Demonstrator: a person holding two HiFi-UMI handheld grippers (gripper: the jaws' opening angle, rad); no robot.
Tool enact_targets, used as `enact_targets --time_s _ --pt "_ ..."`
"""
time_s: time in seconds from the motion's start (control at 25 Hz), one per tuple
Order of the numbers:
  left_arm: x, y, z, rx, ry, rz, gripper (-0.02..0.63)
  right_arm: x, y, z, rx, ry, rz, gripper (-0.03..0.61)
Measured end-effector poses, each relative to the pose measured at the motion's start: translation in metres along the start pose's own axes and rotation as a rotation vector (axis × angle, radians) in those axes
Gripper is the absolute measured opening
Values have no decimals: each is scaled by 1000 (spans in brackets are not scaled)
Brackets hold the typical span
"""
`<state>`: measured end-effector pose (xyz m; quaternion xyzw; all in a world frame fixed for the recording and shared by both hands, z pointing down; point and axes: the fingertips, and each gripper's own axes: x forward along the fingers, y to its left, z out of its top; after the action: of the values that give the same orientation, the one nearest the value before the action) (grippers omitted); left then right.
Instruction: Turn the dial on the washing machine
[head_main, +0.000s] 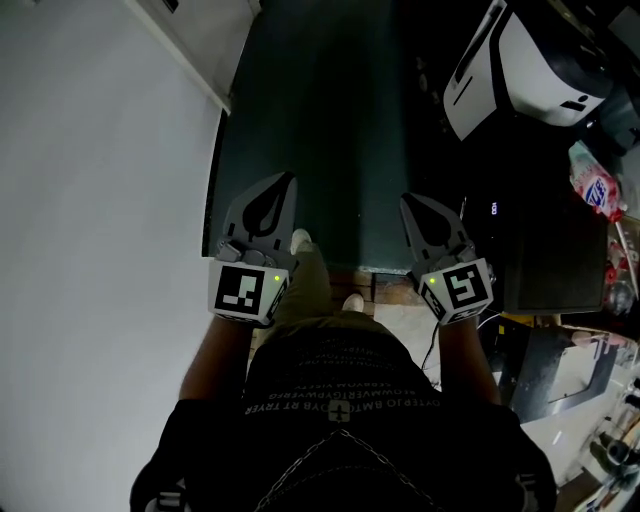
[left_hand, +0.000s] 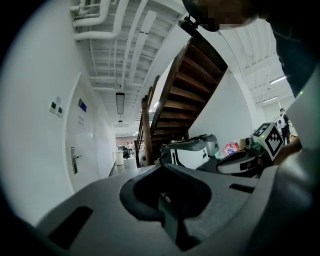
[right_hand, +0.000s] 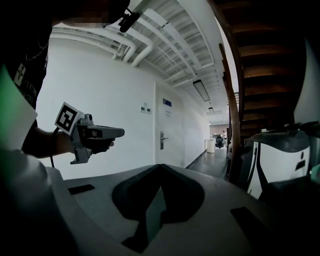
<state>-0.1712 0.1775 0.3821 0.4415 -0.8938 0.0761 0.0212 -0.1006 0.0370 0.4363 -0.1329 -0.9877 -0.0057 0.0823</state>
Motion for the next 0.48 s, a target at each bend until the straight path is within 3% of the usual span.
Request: enact_targets --time_s 0.2,0.48 --pt "54 12 -5 13 16 -103 3 30 -29 3 77 -2 -44 -3" --pt "135 58 9 27 -43 -211 3 94 -63 26 26 -3 -131 -3"
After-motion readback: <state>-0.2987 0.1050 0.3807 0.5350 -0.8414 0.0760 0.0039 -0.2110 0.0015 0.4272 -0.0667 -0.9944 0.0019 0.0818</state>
